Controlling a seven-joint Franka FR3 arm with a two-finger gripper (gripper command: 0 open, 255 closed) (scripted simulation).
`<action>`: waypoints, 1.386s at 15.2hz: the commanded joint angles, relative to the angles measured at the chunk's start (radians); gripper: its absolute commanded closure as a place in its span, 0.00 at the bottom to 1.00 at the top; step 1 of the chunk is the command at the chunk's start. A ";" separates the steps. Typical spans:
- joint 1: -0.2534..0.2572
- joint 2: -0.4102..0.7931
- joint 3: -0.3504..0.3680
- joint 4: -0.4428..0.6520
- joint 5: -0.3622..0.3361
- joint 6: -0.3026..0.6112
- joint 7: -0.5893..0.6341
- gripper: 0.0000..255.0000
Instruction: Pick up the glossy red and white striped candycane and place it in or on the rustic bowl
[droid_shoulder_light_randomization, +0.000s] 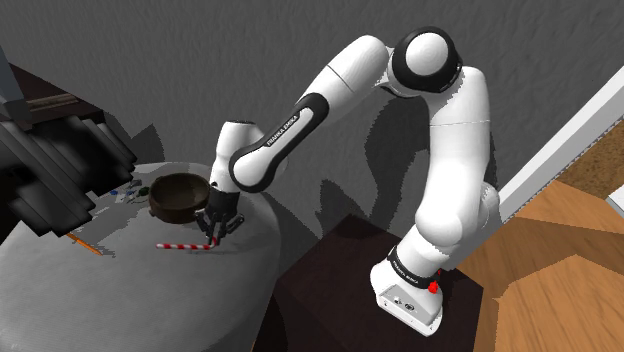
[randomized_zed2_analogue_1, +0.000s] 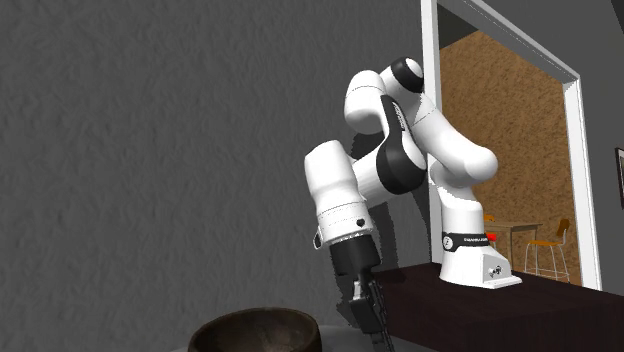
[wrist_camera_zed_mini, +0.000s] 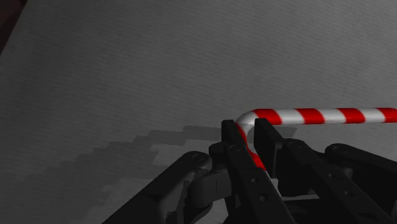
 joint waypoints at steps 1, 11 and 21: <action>-0.012 -0.022 0.018 -0.005 0.012 -0.017 0.000 1.00; -0.096 -0.141 0.119 -0.019 0.087 -0.118 -0.018 1.00; -0.180 -0.262 0.216 -0.010 0.178 -0.232 -0.047 1.00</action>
